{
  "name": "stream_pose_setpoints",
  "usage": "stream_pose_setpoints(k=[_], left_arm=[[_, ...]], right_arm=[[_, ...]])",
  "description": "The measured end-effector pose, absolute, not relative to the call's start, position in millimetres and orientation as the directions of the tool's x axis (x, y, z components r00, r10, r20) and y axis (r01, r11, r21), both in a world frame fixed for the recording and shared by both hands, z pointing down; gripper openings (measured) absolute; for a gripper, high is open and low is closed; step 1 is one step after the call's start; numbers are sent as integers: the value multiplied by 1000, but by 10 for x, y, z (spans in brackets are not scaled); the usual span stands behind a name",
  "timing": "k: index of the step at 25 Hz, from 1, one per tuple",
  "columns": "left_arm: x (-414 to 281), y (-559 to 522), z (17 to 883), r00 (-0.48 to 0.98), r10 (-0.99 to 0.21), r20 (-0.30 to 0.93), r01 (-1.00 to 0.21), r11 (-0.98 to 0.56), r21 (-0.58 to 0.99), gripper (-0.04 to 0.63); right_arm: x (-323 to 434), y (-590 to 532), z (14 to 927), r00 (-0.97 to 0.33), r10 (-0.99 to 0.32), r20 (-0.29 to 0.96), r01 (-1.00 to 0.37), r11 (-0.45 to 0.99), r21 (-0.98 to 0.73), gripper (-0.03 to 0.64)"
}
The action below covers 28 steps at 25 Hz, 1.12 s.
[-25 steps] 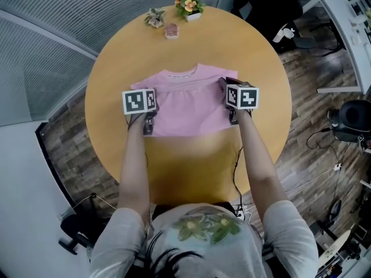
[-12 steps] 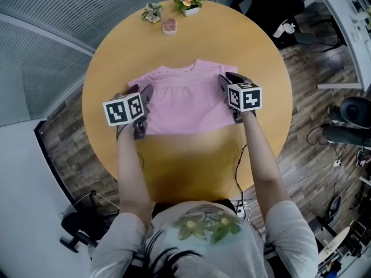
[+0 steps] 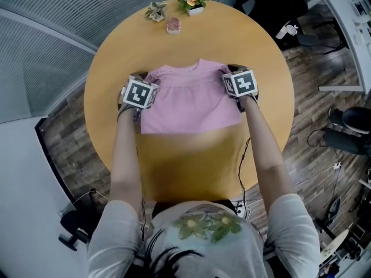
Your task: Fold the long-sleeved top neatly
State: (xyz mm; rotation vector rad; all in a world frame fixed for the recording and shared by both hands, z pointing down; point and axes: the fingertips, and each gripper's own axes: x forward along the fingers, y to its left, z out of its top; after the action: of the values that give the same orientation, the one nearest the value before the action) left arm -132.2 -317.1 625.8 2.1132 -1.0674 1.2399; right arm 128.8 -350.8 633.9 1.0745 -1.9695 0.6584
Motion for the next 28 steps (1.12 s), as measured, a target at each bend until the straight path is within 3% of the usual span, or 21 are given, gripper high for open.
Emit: stream_pose_setpoints(k=[1, 2, 3, 4, 8, 17, 28], left_arm=[[-1332, -3180, 6272, 281, -380, 881, -802, -597, -1, 195], [-1364, -3192, 6271, 263, -382, 886, -801, -598, -21, 120], [-1402, -3204, 6259, 248, -389, 887, -804, -594, -35, 31], [-1421, -3205, 6244, 255, -390, 885, -813, -582, -22, 31], [-1481, -3242, 6172, 347, -416, 840, -867, -485, 118, 28], [-1736, -3345, 6572, 113, -441, 891, -913, -400, -82, 28], [-1697, -3141, 6599, 152, -433, 889, -932, -363, -17, 28]], right_arm=[[1314, -3506, 6395, -320, -436, 841, -855, 515, -59, 167], [1337, -3501, 6428, -310, -428, 849, -853, 520, -50, 155], [1357, -3503, 6426, -307, -433, 847, -854, 519, -44, 93], [1375, -3518, 6388, -310, -452, 836, -859, 510, -43, 35], [1439, -3660, 6151, -346, -545, 764, -882, 467, -66, 31], [1384, -3729, 6555, -281, -500, 819, -842, 537, 39, 31], [1556, -3417, 6629, -326, -440, 837, -905, 400, -143, 29]])
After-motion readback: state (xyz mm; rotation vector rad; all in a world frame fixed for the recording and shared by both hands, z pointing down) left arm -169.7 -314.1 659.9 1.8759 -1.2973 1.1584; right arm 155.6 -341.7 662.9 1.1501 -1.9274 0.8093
